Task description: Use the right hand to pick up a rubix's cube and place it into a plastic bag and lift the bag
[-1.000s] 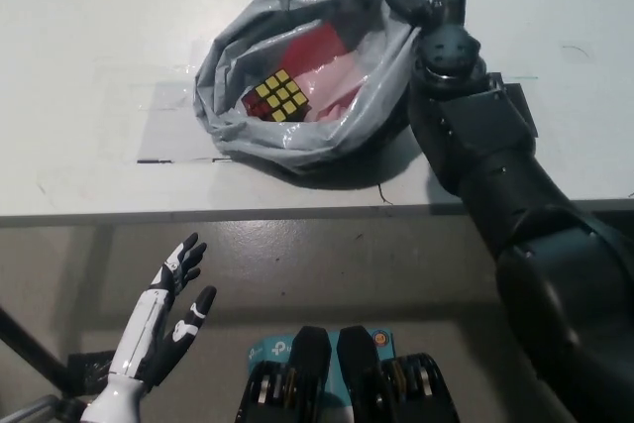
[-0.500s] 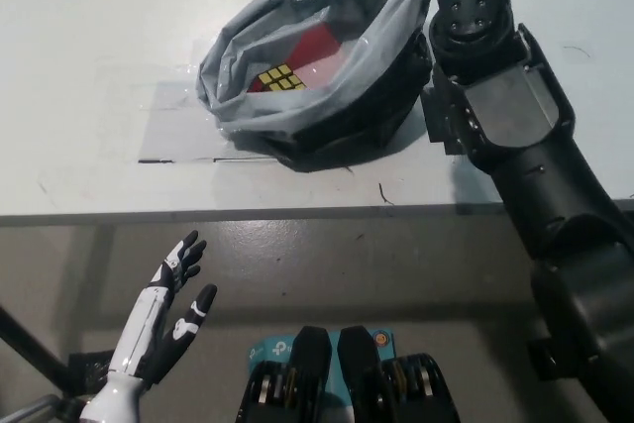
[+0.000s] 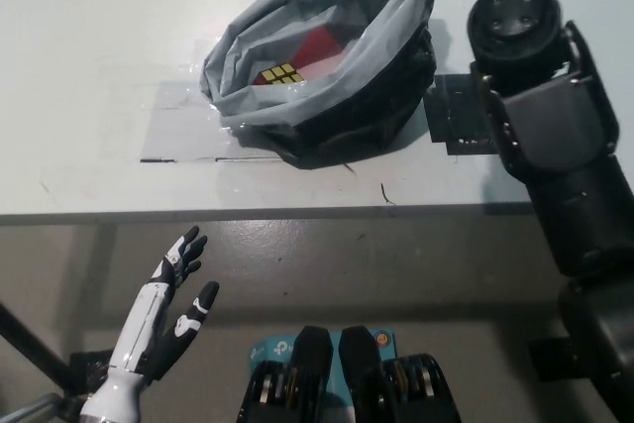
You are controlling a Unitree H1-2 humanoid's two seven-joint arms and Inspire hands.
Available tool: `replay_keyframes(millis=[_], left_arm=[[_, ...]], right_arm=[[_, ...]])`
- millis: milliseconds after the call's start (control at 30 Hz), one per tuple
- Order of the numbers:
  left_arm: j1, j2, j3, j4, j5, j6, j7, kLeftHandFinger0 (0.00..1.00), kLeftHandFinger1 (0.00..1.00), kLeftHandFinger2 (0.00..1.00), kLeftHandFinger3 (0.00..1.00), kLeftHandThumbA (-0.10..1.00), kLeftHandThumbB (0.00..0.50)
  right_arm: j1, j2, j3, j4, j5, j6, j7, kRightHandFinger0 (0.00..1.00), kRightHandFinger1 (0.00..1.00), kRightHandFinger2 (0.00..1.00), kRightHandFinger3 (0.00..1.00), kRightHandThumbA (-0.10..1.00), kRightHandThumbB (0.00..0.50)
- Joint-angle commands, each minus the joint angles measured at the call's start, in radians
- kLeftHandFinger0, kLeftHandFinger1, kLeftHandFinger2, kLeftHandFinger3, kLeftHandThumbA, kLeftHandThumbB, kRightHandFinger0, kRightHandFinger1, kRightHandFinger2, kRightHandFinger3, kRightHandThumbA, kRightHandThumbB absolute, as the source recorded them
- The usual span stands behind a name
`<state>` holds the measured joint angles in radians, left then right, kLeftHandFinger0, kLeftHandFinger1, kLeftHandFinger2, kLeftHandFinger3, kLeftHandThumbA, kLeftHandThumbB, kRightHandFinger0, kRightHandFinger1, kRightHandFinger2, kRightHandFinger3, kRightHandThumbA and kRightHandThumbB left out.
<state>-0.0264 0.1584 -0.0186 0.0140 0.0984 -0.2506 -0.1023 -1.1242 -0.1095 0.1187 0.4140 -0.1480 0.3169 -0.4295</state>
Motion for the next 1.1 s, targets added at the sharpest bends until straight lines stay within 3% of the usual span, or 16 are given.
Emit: replay_keyframes(millis=[0, 100, 133, 200, 333, 367, 567, 633, 667, 700, 733, 867, 967, 1067], left_arm=[[-0.059, 0.018, 0.006, -0.021, -0.016, 0.008, -0.008, 1.00, 1.00, 1.00, 1.00, 0.81, 0.182], [-0.094, 0.027, 0.013, -0.013, -0.021, 0.013, -0.009, 1.00, 1.00, 1.00, 1.00, 0.82, 0.163], [-0.108, 0.029, 0.015, -0.009, -0.023, 0.014, -0.009, 1.00, 1.00, 1.00, 1.00, 0.84, 0.163], [-0.133, 0.028, 0.021, -0.001, -0.035, 0.013, -0.009, 1.00, 1.00, 1.00, 1.00, 0.85, 0.144], [-0.170, 0.022, 0.025, 0.023, -0.047, -0.009, -0.004, 1.00, 1.00, 1.00, 1.00, 0.94, 0.127], [-0.180, 0.020, 0.027, 0.027, -0.049, -0.006, -0.002, 1.00, 1.00, 1.00, 1.00, 1.00, 0.143], [-0.198, 0.017, 0.034, 0.037, -0.054, -0.012, 0.004, 1.00, 1.00, 1.00, 1.00, 1.00, 0.190], [-0.199, 0.017, 0.037, 0.046, -0.057, -0.025, 0.007, 1.00, 1.00, 1.00, 1.00, 1.00, 0.198], [-0.199, 0.016, 0.038, 0.048, -0.056, -0.029, 0.009, 1.00, 1.00, 1.00, 1.00, 1.00, 0.197], [-0.199, 0.015, 0.039, 0.057, -0.052, -0.042, 0.014, 1.00, 1.00, 1.00, 1.00, 1.00, 0.188], [-0.193, 0.015, 0.038, 0.059, -0.050, -0.050, 0.014, 1.00, 1.00, 1.00, 1.00, 1.00, 0.180], [-0.149, 0.018, 0.033, 0.058, -0.039, -0.077, 0.012, 1.00, 1.00, 1.00, 1.00, 1.00, 0.153], [-0.119, 0.018, 0.034, 0.049, -0.035, -0.079, 0.011, 1.00, 1.00, 1.00, 1.00, 1.00, 0.156], [-0.096, 0.019, 0.031, 0.046, -0.039, -0.081, 0.005, 1.00, 1.00, 1.00, 1.00, 1.00, 0.160]], right_arm=[[0.014, -0.136, -0.032, -0.556, -0.151, 0.027, 0.062, 1.00, 1.00, 1.00, 1.00, 1.00, 0.410], [0.079, -0.192, -0.051, -0.776, -0.167, 0.051, 0.115, 1.00, 1.00, 1.00, 1.00, 1.00, 0.419], [0.098, -0.206, -0.056, -0.833, -0.165, 0.053, 0.131, 1.00, 1.00, 1.00, 1.00, 1.00, 0.400], [0.172, -0.234, -0.082, -0.975, -0.149, -0.001, 0.149, 1.00, 1.00, 1.00, 1.00, 1.00, 0.385], [0.309, -0.230, -0.113, -1.148, -0.115, -0.039, 0.146, 1.00, 1.00, 1.00, 1.00, 1.00, 0.423], [0.384, -0.234, -0.114, -1.204, -0.110, -0.077, 0.149, 1.00, 1.00, 1.00, 1.00, 1.00, 0.417], [0.648, -0.258, -0.079, -1.243, -0.079, -0.323, 0.149, 1.00, 1.00, 1.00, 1.00, 1.00, 0.387], [0.741, -0.227, -0.036, -1.215, -0.166, -0.402, 0.112, 1.00, 1.00, 1.00, 1.00, 1.00, 0.398], [0.770, -0.218, -0.016, -1.189, -0.204, -0.430, 0.096, 1.00, 1.00, 1.00, 1.00, 1.00, 0.359], [0.815, -0.212, 0.015, -1.127, -0.238, -0.483, 0.074, 1.00, 1.00, 1.00, 1.00, 1.00, 0.266], [0.841, -0.210, 0.027, -1.100, -0.248, -0.495, 0.068, 1.00, 1.00, 1.00, 1.00, 1.00, 0.238], [0.925, -0.173, 0.060, -0.863, -0.154, -0.538, 0.058, 1.00, 1.00, 1.00, 1.00, 1.00, 0.277], [0.937, -0.163, 0.072, -0.729, -0.192, -0.559, 0.026, 1.00, 1.00, 1.00, 1.00, 1.00, 0.205], [0.949, -0.154, 0.077, -0.596, -0.208, -0.596, 0.001, 1.00, 1.00, 1.00, 1.00, 1.00, 0.199]])
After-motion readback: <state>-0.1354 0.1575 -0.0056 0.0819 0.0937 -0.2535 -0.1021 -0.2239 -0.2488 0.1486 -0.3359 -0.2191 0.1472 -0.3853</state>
